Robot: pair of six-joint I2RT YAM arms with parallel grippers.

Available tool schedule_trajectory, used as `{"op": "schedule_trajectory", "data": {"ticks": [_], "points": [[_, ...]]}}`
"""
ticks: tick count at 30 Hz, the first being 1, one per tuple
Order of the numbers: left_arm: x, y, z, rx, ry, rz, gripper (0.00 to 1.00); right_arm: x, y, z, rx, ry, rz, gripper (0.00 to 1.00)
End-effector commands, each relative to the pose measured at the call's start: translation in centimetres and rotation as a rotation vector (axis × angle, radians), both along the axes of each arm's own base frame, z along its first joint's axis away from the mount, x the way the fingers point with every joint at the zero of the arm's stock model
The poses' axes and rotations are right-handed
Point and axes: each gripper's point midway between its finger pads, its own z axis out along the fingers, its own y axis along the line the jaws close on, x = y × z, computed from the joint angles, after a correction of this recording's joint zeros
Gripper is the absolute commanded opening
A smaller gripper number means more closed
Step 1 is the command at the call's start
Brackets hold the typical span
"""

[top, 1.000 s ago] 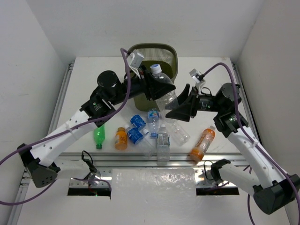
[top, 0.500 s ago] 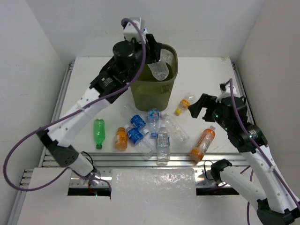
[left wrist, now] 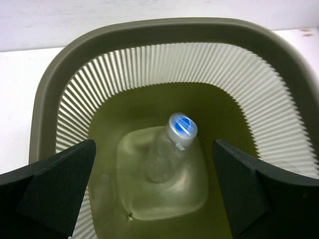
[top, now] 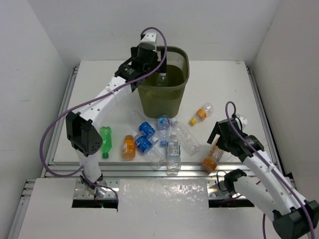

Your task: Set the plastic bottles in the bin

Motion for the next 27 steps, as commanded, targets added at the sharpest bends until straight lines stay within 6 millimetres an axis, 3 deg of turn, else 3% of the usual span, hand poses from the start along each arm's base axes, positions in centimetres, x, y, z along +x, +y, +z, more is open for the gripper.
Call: {"op": "schedule_trajectory", "data": {"ticks": [1,3,4,7,10,11,12,14,15,16,19,20,22,23,24,25,27], "points": [[-3.8,-0.2,10.2,-0.147,-0.172,-0.074,1.00,0.6,-0.6,-1.4,-0.030,0.026,-0.079,0.99],[-5.7,-0.4,10.9,-0.168,-0.164,-0.109,1.00,0.3,0.0,-3.3,-0.009,0.077,-0.073,0.99],[-7.4,-0.2,11.6,-0.196,-0.166,-0.134,1.00,-0.5,-0.2,-5.2,-0.026,0.132,-0.086,0.98],[-11.5,0.0,12.2,-0.244,-0.165,-0.190,1.00,-1.0,-0.4,-7.7,-0.027,0.174,-0.118,0.94],[-15.0,0.6,12.0,-0.289,-0.156,-0.236,1.00,-0.7,0.4,-9.1,0.017,0.168,-0.110,0.86],[-15.7,0.6,11.6,-0.301,-0.145,-0.250,1.00,-1.2,0.5,-10.0,0.017,0.189,-0.100,0.74],[-16.6,0.1,9.8,-0.306,-0.103,-0.291,1.00,-0.6,0.7,-10.0,0.026,0.169,-0.090,0.65],[-18.6,-0.4,10.4,-0.364,-0.122,-0.367,1.00,0.3,0.9,-9.4,0.019,0.135,-0.064,0.40],[-19.2,-0.8,10.2,-0.383,-0.119,-0.403,1.00,0.8,1.0,-8.4,0.010,0.100,-0.028,0.19],[-20.7,-2.3,9.5,-0.417,-0.096,-0.502,1.00,1.9,1.2,-6.8,0.011,0.049,-0.016,0.14],[-22.9,-5.7,7.9,-0.479,-0.014,-0.687,1.00,4.1,1.7,-1.2,0.017,-0.146,0.081,0.10],[-24.1,-7.3,8.4,-0.502,-0.021,-0.767,1.00,5.2,2.5,1.6,0.009,-0.229,0.175,0.10],[-25.2,-9.7,7.9,-0.513,0.017,-0.866,1.00,6.4,6.4,7.8,0.138,-0.437,0.375,0.08],[-26.2,-11.0,8.3,-0.518,0.015,-0.912,1.00,6.3,8.0,9.9,0.152,-0.504,0.514,0.08],[-26.3,-12.0,8.6,-0.517,0.014,-0.939,1.00,4.5,12.1,12.6,0.295,-0.566,0.755,0.08],[-26.9,-12.8,8.7,-0.515,0.020,-0.963,1.00,3.3,13.9,15.6,0.349,-0.629,0.897,0.08],[-26.4,-13.5,9.1,-0.503,0.014,-0.956,1.00,0.1,16.9,19.3,0.506,-0.715,1.133,0.08]]}}
